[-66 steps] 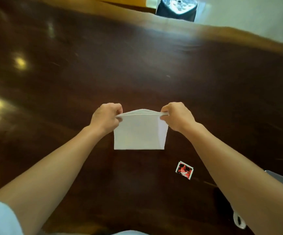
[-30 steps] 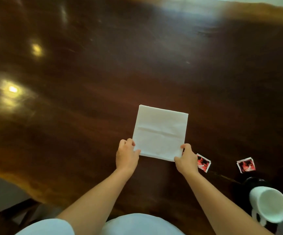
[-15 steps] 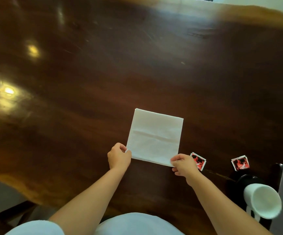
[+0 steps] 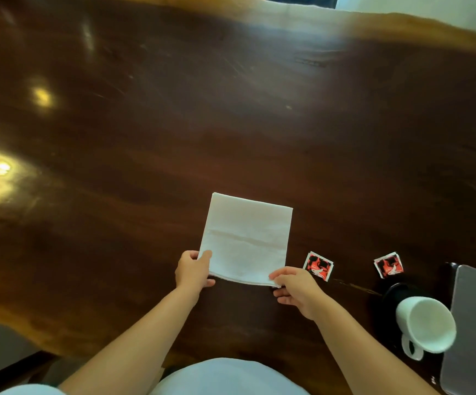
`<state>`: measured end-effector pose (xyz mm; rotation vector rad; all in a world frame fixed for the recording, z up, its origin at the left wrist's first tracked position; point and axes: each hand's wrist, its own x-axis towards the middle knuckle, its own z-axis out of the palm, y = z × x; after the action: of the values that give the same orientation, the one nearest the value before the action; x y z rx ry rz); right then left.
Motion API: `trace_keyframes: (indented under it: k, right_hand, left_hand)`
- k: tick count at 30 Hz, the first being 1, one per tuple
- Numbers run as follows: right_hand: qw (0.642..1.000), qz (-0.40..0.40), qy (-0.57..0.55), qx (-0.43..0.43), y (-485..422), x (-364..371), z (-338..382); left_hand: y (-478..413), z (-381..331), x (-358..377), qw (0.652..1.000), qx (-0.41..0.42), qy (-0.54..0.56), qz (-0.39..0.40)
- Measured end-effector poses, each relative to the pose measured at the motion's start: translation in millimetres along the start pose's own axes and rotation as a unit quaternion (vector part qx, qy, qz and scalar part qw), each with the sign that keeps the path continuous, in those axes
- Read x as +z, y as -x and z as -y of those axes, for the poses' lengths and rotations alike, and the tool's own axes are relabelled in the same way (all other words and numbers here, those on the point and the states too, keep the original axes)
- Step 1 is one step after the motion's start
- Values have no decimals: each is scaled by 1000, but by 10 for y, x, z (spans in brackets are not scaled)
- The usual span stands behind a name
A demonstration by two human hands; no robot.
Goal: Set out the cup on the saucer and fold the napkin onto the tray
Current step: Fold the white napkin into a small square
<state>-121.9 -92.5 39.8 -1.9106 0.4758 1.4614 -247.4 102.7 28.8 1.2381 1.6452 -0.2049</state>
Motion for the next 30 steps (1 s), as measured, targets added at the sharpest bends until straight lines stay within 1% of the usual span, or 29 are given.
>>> trace_keyframes:
  k: [2,5,8,11,13,15,16,17,18,19,20,21,23,24,25,26,27,28,30]
  right_hand:
    - [1000,16,-14,12,4,-28,16]
    - [999,31,-27,26,7,-89,78]
    - [994,65,-78,34,38,-204,234]
    - [989,94,-113,6,49,-369,510]
    - [983,92,-158,-26,38,-457,722]
    - [971,58,-227,-56,-7,-519,942]
    - [968,16,-241,-70,-43,-540,1041]
    - [971,-37,-222,-85,-74,-551,1124]
    - [975,-91,-176,-102,-111,-548,1177]
    - [976,-137,-120,-120,-152,-525,1201]
    - [973,-168,-64,-144,-185,-481,1210]
    - [968,-183,-8,-173,-199,-417,1212]
    - [949,-182,108,-235,-208,-236,1188]
    - [930,-181,172,-271,-232,-128,1154]
    - [901,-186,239,-312,-269,-7,1106]
    - [863,-188,308,-353,-308,120,1063]
    - [824,-182,371,-388,-357,242,1018]
    - [793,-164,420,-408,-416,347,971]
    - [756,-131,486,-419,-558,475,859]
  left_hand:
    - [19,-24,0,999,-11,-10,40]
    - [31,-114,-58,998,1,-40,45]
    - [29,-413,-134,997,8,-11,70]
    - [4,-886,-162,994,60,19,84]
    - [-5,-1216,-126,992,85,48,84]
    - [-21,-1479,-50,988,103,85,76]
    - [-29,-1558,-6,987,122,83,57]
    - [-41,-1593,37,986,154,54,28]
    - [-55,-1590,79,980,201,1,-1]
    - [-74,-1549,121,964,257,-69,-21]
    - [-92,-1479,169,937,316,-146,-26]
    - [-113,-1389,220,902,371,-221,-20]
    - [-177,-1202,330,817,452,-357,-10]
    - [-231,-1119,385,776,478,-411,-4]
    - [-301,-1039,438,743,493,-452,9]
    - [-379,-964,492,721,500,-480,28]
    - [-461,-892,534,704,501,-501,44]
    - [-534,-829,568,689,503,-519,51]
    - [-646,-731,618,662,513,-546,29]
